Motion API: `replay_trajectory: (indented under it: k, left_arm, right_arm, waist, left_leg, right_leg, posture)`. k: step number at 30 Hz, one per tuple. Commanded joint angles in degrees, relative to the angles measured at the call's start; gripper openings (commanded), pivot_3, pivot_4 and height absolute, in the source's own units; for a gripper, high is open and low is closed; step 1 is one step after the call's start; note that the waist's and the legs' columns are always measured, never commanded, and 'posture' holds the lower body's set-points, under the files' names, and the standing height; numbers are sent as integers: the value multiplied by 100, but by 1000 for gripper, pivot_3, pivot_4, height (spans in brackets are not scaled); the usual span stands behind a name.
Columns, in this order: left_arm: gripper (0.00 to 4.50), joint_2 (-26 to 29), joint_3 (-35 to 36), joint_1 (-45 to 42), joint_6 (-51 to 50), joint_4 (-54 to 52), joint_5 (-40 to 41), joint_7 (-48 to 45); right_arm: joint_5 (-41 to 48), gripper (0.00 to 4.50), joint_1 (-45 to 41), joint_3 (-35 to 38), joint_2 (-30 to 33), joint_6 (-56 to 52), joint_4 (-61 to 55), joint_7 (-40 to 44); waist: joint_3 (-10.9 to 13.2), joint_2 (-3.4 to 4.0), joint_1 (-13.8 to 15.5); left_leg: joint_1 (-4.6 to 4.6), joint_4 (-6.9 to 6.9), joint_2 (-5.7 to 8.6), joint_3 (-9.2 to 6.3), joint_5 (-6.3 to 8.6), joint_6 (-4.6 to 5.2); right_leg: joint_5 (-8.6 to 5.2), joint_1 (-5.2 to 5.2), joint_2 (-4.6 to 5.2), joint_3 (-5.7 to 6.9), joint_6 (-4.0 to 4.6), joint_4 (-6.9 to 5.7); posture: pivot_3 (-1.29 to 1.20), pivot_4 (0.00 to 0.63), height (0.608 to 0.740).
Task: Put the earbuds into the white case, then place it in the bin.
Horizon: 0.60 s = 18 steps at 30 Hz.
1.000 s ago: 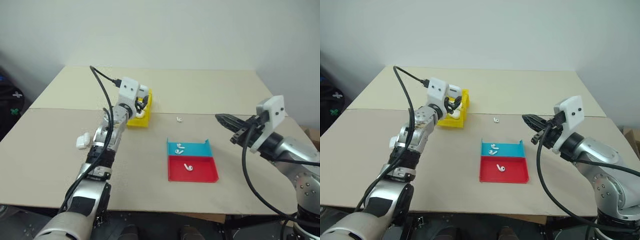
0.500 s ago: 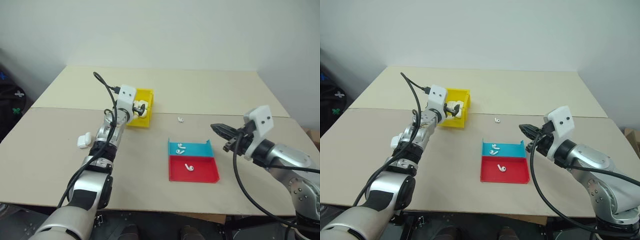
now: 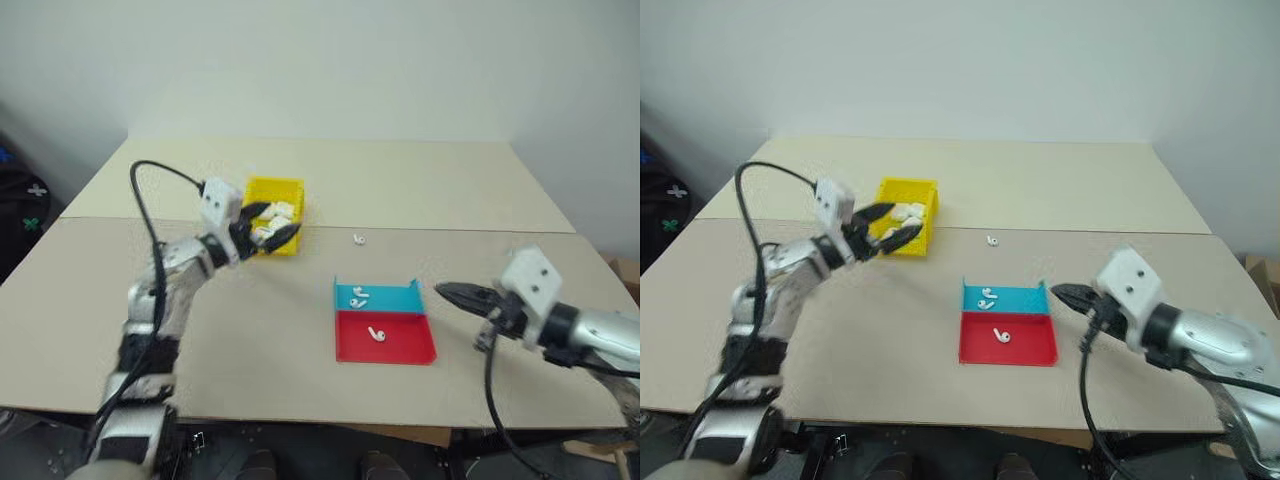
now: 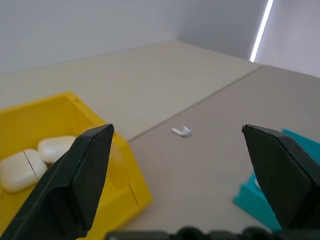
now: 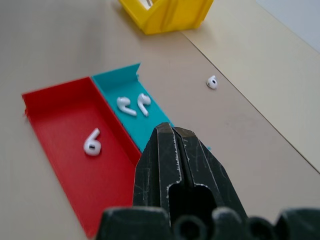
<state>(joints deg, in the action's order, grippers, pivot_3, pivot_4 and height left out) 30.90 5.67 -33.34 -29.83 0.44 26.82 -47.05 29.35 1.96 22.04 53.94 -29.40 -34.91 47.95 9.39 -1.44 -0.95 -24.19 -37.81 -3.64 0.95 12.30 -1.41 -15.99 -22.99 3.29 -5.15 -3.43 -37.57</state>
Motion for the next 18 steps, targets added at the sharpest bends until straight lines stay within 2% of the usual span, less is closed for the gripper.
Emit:
replay_trajectory:
  k: [1, 4, 9, 12, 18]
  left_arm:
    - [4471, 959, 587, 646, -284, -925, 686, -1085]
    - [4471, 1778, 1057, 1325, -211, -1067, 971, -1930]
    - [4471, 2668, 1570, 2149, 78, -953, 1085, -3091]
    - [4471, 2884, 1649, 2366, 207, -879, 1068, -3408]
    - [4471, 2868, 1617, 2255, 84, -938, 1191, -3341]
  right_arm:
    - [-6, 0, 463, 1189, 330, 807, 366, 1233]
    - [-15, 0, 788, 1934, 572, 1198, 936, 2070]
    - [-67, 0, 1040, 2590, 835, 1655, 1546, 3007]
    - [-51, 0, 1088, 2638, 900, 1642, 1596, 3207]
    - [-158, 0, 1104, 2363, 715, 1746, 1432, 3114]
  waist:
    - [0, 0, -15]
    - [2, 0, -15]
    - [4, -3, 5]
    - [4, -3, 10]
    - [4, -4, 11]
  left_leg:
    - [1, 1, -1, 1, 0, 0]
    - [38, 5, -7, 6, 1, 0]
    - [85, 10, -16, 15, 3, -1]
    - [85, 10, -21, 25, 3, -1]
    - [78, 11, -22, 27, 4, 0]
  right_leg:
    - [0, 0, 0, 0, 0, 1]
    - [-2, 36, -3, 1, 3, 8]
    - [-10, 84, -1, 6, 5, 36]
    - [-10, 84, 0, 2, 6, 41]
    - [-10, 80, -1, 2, 7, 41]
  posture:
    - [0, 150, 740]
    - [0, 150, 740]
    - [0, 150, 740]
    - [0, 150, 740]
    - [0, 150, 740]
